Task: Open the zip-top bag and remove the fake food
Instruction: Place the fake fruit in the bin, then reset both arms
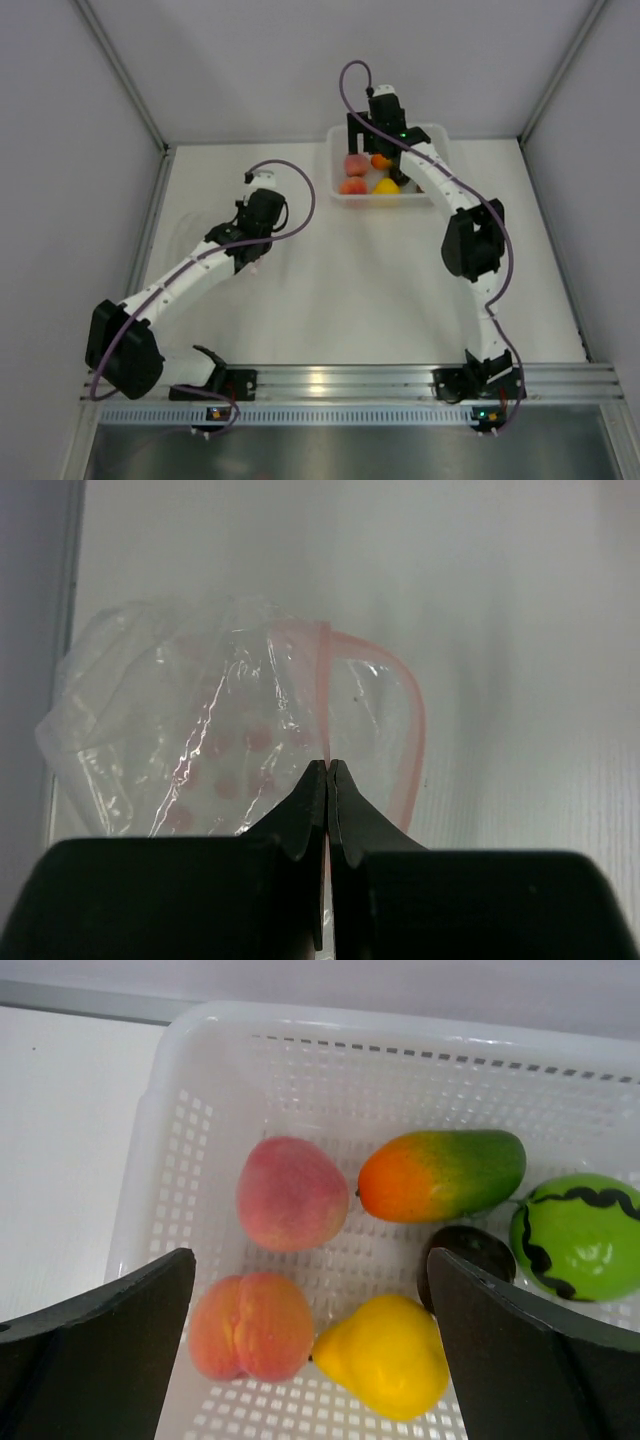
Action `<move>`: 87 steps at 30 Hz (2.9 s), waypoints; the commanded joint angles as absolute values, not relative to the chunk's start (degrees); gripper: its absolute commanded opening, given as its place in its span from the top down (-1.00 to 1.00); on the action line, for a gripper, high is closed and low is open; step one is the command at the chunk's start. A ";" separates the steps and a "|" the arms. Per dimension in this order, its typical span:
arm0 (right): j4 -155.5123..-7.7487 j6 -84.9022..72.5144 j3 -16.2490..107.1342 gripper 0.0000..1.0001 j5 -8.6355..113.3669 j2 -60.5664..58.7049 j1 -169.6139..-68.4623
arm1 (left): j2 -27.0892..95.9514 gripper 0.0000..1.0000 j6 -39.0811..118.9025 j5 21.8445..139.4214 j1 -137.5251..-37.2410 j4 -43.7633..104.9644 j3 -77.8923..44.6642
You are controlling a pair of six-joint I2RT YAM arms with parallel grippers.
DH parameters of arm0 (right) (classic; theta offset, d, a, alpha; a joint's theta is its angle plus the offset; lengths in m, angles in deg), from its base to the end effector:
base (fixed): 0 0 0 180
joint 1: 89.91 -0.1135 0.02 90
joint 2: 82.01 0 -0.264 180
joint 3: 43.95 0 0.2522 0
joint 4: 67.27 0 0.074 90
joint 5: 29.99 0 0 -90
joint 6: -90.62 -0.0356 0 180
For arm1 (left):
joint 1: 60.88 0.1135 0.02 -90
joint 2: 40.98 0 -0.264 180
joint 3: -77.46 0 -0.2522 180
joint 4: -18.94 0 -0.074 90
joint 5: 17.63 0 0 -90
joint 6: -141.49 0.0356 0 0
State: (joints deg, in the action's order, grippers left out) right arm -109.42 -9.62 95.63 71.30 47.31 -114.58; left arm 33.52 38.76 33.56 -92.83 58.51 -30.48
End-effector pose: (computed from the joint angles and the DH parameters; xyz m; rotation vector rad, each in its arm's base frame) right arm 0.4826 0.2140 0.3051 -0.1505 2.1138 0.1531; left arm 0.2469 -0.1277 0.2891 0.0261 2.1371 0.3307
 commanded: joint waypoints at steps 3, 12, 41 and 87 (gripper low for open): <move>-108.11 -12.90 82.45 -0.99 71.52 26.91 -113.56 | 36.89 1.00 34.71 44.05 -92.44 56.27 -28.75; -107.06 -18.52 48.85 -0.99 65.46 -1.65 -112.24 | 41.29 1.00 31.19 50.91 -92.09 48.71 -33.49; -119.96 -18.71 27.55 -0.99 72.56 -40.08 -112.32 | 23.02 -0.96 27.14 57.17 -89.27 48.17 -31.66; -134.39 -9.57 31.07 -0.99 85.14 -62.68 -112.32 | -29.55 -0.96 40.50 43.98 -89.27 81.57 -30.51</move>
